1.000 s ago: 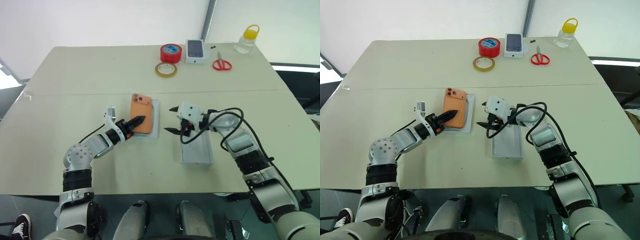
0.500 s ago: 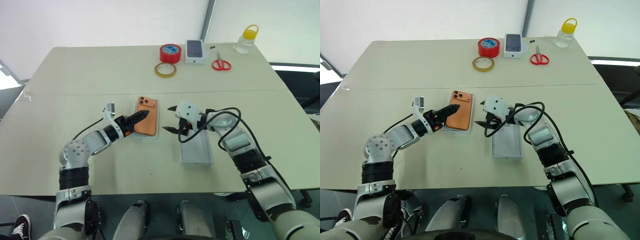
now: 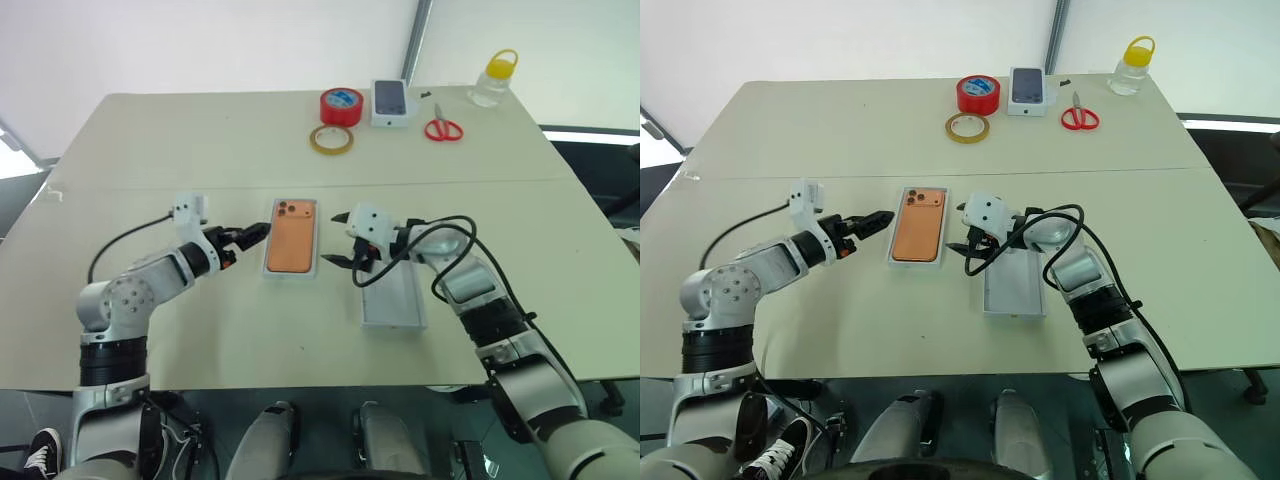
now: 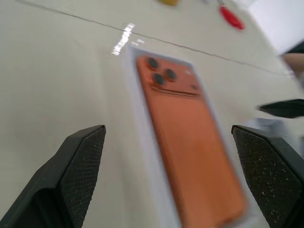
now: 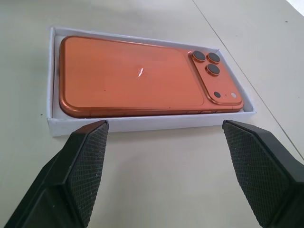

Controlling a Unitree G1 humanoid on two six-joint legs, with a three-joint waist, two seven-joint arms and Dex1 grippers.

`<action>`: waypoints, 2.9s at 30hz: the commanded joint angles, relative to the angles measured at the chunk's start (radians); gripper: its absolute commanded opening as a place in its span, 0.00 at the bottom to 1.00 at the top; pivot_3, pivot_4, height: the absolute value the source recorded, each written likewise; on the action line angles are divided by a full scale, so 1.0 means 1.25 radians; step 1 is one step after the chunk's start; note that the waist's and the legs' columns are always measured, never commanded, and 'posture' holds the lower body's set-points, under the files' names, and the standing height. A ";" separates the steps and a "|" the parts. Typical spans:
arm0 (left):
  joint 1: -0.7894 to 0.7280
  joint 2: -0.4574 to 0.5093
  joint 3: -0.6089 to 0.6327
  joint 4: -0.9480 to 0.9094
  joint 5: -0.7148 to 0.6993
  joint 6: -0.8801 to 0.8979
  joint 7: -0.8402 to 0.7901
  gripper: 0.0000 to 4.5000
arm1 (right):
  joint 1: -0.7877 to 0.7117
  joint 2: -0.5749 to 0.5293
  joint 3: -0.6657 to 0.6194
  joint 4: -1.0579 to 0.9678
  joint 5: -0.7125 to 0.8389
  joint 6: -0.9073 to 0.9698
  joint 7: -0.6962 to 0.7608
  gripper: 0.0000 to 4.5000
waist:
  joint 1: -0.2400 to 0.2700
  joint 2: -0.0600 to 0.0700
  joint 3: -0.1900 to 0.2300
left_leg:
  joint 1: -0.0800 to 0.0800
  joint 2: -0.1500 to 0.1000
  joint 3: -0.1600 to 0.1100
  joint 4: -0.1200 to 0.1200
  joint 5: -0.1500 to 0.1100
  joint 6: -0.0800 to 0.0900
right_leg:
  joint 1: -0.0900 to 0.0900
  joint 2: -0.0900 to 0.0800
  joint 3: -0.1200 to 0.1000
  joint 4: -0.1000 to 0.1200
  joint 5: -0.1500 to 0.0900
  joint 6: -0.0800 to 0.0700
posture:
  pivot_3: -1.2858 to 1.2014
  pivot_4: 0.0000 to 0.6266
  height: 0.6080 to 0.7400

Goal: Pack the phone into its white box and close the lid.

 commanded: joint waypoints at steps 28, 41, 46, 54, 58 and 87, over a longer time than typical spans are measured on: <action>-0.012 -0.066 -0.299 0.049 0.357 -0.103 -0.248 0.02 | 0.046 0.008 0.079 -0.059 -0.100 -0.065 -0.022 0.01 | 0.004 0.001 0.000 | 0.000 -0.001 0.000 0.000 0.000 0.001 | 0.001 0.000 0.000 0.000 0.000 0.000 | 0.52 0.24 1.00; 0.021 -0.119 -0.319 -0.060 0.341 -0.052 -0.291 0.02 | 0.081 -0.039 0.061 -0.153 -0.083 -0.026 0.015 0.01 | 0.007 0.001 0.000 | 0.000 -0.001 -0.001 0.001 -0.001 0.002 | 0.003 -0.001 -0.001 -0.002 0.000 0.000 | 0.52 0.24 1.00; 0.019 -0.157 -0.350 -0.076 0.340 -0.044 -0.300 0.02 | 0.126 -0.080 0.051 -0.233 -0.065 -0.009 0.063 0.01 | 0.009 0.001 0.000 | 0.000 -0.001 -0.001 0.002 -0.002 0.003 | 0.004 -0.001 -0.002 -0.003 0.000 0.000 | 0.52 0.24 1.00; -0.014 -0.204 -0.417 -0.059 0.341 -0.038 -0.344 0.02 | 0.162 -0.140 0.013 -0.255 -0.065 -0.003 0.076 0.01 | 0.015 0.001 0.000 | 0.001 -0.002 -0.002 0.004 -0.002 0.004 | 0.006 -0.002 -0.003 -0.003 0.000 0.001 | 0.52 0.24 1.00; -0.051 -0.223 -0.466 -0.018 0.352 -0.055 -0.390 0.02 | 0.179 -0.178 -0.016 -0.255 -0.054 -0.017 0.090 0.01 | 0.029 0.001 0.000 | 0.001 -0.002 -0.001 0.005 -0.003 0.004 | 0.007 -0.002 -0.003 -0.003 -0.001 0.001 | 0.52 0.24 1.00; -0.157 -0.352 -0.484 0.180 0.454 -0.166 -0.478 0.02 | 0.299 -0.325 -0.125 -0.307 -0.007 -0.031 0.191 0.01 | 0.048 0.000 0.000 | 0.000 -0.006 -0.001 0.008 -0.005 0.009 | 0.011 -0.006 -0.004 -0.006 -0.003 0.006 | 0.52 0.24 1.00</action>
